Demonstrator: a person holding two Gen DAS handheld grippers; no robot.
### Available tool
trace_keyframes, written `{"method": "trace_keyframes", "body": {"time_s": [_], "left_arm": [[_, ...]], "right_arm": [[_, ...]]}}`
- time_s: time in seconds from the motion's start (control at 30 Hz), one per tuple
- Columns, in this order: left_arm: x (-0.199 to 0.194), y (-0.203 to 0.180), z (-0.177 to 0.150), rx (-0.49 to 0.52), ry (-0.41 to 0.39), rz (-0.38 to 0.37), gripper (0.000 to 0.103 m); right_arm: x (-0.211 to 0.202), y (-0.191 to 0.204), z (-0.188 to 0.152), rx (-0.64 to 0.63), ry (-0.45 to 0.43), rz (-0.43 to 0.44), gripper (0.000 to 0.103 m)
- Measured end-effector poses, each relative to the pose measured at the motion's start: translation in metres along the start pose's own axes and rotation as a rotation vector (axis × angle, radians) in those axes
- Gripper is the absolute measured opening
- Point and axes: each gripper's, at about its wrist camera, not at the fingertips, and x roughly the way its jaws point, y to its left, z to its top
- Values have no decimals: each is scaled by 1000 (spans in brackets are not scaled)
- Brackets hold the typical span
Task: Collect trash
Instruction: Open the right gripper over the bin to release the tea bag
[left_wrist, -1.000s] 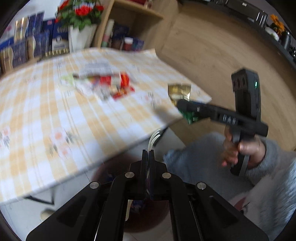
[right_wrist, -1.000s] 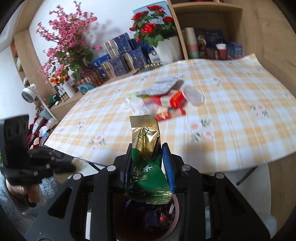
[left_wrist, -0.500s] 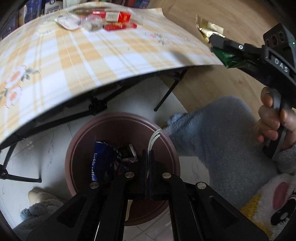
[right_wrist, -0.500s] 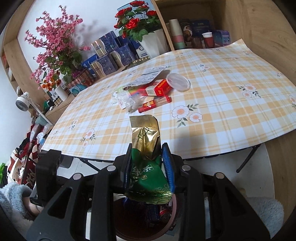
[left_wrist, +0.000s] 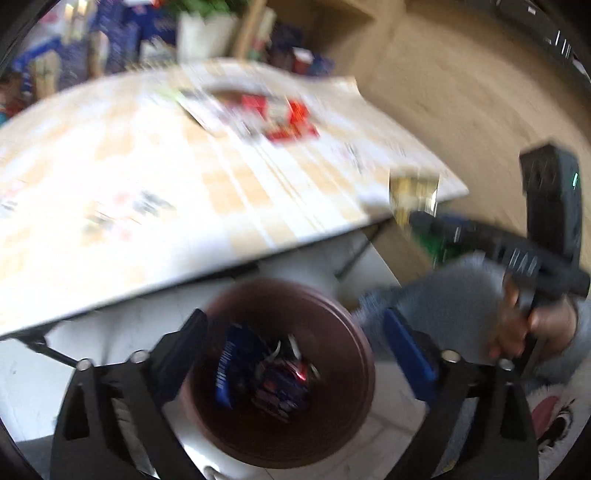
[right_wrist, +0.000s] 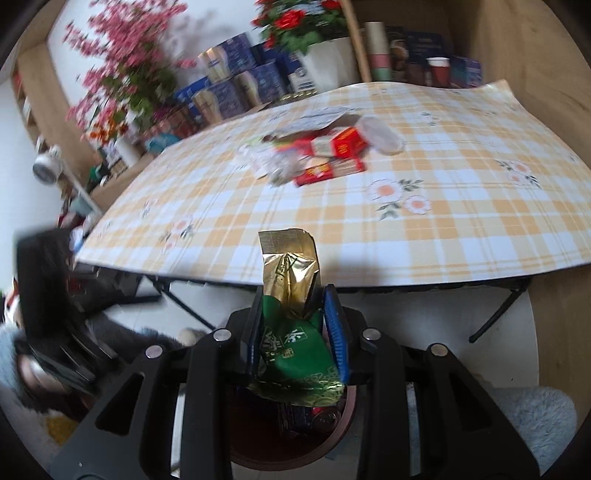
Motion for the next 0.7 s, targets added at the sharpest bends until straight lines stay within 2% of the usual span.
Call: {"method": "trace_keyframes", "body": {"time_s": [0.13, 0.27, 0.37, 0.57, 0.7], "left_arm": [[-36, 3, 2, 46, -106, 133, 97], [-61, 12, 0, 68, -190, 203, 97], [-73, 26, -3, 32, -239, 258, 97], [-84, 44, -10, -68, -316, 306, 97], [-84, 43, -15, -70, -331, 332, 97]], "right_arm": [[12, 21, -5, -98, 46, 19, 33], [26, 36, -10, -157, 93, 48, 33], [41, 45, -14, -169, 139, 84, 33], [73, 57, -28, -185, 247, 104, 33], [85, 58, -35, -195, 293, 78, 34]]}}
